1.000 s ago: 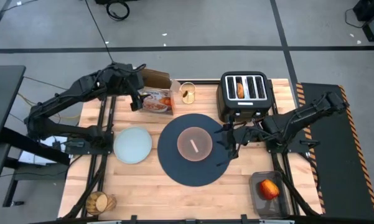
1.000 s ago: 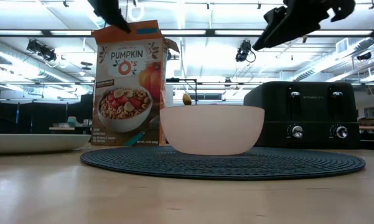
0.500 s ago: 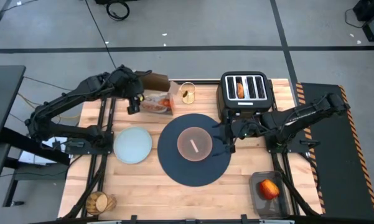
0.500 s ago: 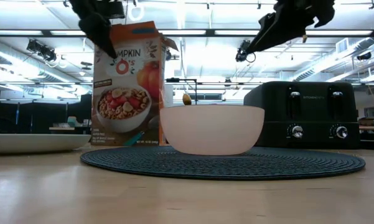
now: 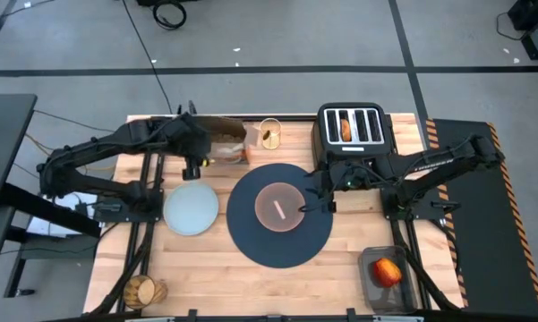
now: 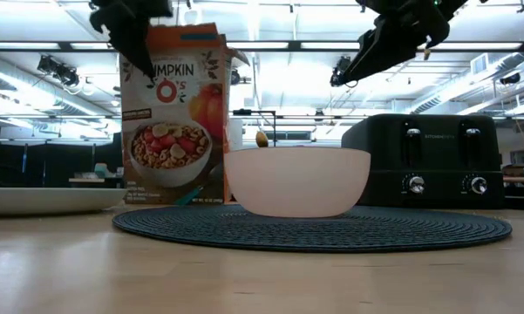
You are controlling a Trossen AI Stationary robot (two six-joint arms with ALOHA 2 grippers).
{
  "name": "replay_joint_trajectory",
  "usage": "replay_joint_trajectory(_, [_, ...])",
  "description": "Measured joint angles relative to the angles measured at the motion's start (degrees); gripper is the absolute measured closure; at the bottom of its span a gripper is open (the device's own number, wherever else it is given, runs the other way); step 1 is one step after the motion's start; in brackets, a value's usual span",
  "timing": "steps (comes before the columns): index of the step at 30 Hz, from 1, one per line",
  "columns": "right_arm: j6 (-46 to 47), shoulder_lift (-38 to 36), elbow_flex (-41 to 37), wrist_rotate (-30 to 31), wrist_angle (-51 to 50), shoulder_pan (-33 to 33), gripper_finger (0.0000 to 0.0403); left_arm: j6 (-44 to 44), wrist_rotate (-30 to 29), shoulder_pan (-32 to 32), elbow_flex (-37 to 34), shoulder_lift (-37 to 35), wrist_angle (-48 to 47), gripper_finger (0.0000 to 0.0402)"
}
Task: Arrange a breakfast setting
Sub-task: Pour the cereal into the orange bowl
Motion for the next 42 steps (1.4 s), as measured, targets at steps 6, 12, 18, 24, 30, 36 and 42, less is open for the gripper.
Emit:
replay_joint_trajectory(6, [-2.9, 0.1, 0.0, -1.0, 2.1, -1.7, 0.0209, 2.0, -3.9, -5.5, 0.0, 0.0, 4.9, 0.0207])
replay_joint_trajectory(12, [-5.6, 0.1, 0.0, -4.8, 4.4, -3.1, 0.021, -0.4, -4.6, -3.8, 0.0, 2.6, 5.5, 0.0209])
replay_joint_trajectory(18, [-5.7, 1.6, 0.0, -5.8, 5.9, -3.4, 0.021, 0.7, -4.8, -3.3, 0.1, 5.3, 8.5, 0.0245])
replay_joint_trajectory(24, [-5.6, 5.3, 0.0, -5.6, 10.4, -3.6, 0.0211, 0.6, -4.9, -3.4, 0.1, 5.4, 8.9, 0.0307])
replay_joint_trajectory(30, [-5.5, 8.4, 0.0, -1.7, 18.5, -5.1, 0.0196, 0.3, -6.2, -3.4, 0.1, 5.1, 8.4, 0.0383])
replay_joint_trajectory(36, [-5.4, 9.2, 0.0, -1.8, 23.1, -7.4, 0.0156, 0.5, -9.9, -3.8, 0.1, 4.9, 8.1, 0.0393])
replay_joint_trajectory(42, [-3.6, 9.7, 0.0, -3.2, 27.0, -11.1, 0.0107, 1.0, -10.8, -6.0, 4.0, 3.2, 7.9, 0.0394])
